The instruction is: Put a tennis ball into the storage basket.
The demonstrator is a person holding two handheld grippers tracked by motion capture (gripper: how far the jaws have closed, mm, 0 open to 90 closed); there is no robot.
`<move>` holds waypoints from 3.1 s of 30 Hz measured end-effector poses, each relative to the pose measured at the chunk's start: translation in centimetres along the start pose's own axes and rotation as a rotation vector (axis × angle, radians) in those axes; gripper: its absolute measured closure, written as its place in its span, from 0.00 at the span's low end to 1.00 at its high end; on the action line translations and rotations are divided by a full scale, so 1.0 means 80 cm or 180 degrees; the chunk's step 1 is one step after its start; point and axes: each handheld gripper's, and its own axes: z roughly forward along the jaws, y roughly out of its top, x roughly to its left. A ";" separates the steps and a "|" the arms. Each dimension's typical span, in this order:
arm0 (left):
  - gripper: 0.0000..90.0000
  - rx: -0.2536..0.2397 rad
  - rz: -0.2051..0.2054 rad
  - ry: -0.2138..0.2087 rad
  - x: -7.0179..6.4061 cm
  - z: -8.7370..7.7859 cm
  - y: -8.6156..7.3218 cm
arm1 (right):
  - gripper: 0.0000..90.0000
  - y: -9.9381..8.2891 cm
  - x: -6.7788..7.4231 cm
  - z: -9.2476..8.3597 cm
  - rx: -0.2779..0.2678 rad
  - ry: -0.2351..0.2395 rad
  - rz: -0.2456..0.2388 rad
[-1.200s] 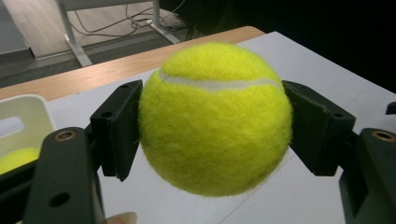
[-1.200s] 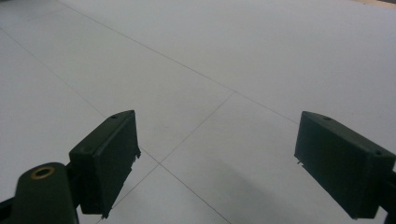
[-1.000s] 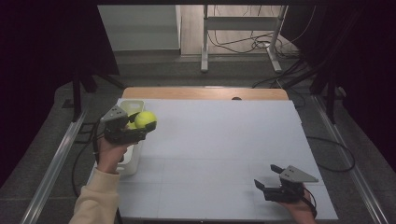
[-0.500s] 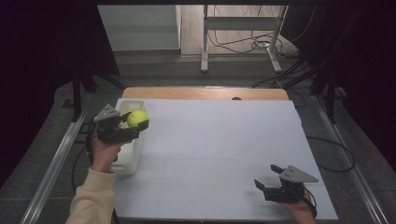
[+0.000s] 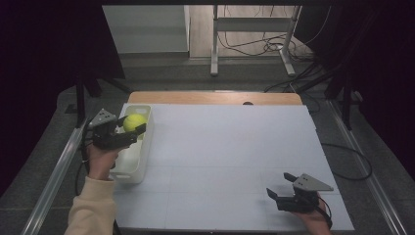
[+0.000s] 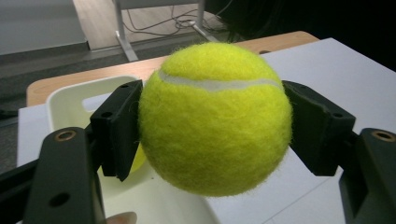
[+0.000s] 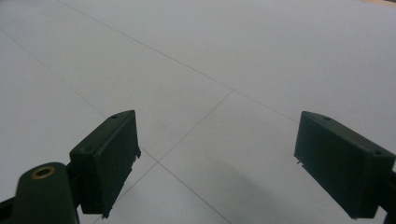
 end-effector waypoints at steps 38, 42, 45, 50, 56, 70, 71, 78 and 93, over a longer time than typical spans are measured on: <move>0.30 0.0354 -0.0090 0.0349 0.038 0.010 -0.015 | 0.16 0.000 0.000 0.001 0.0010 -0.0009 0.0004; 0.30 0.0438 -0.0100 0.0354 0.041 0.014 -0.017 | 0.16 0.000 0.000 0.001 0.0011 -0.0007 0.0001; 0.29 0.0543 -0.0087 0.0362 0.043 0.019 -0.019 | 0.16 0.000 0.000 0.001 0.0012 -0.0009 0.0003; 0.30 0.0740 0.0008 0.0407 0.041 0.027 -0.020 | 0.16 0.000 0.000 0.000 0.0018 -0.0011 -0.0001; 0.29 0.0885 0.0037 0.0395 0.042 0.033 -0.021 | 0.16 0.000 0.000 0.000 0.0010 -0.0011 0.0002; 0.29 0.1026 0.0084 0.0385 0.043 0.037 -0.021 | 0.16 0.000 0.000 0.000 0.0008 -0.0020 0.0000; 0.29 0.1022 0.0079 0.0380 0.044 0.037 -0.021 | 0.16 0.000 0.000 0.000 0.0008 -0.0020 0.0000; 0.29 0.1006 0.0057 0.0364 0.045 0.036 -0.022 | 0.16 0.000 -0.001 -0.001 0.0008 -0.0021 0.0005; 0.14 0.0778 0.0055 0.0317 0.041 0.025 -0.014 | 0.16 0.000 -0.001 -0.002 -0.0012 -0.0042 0.0025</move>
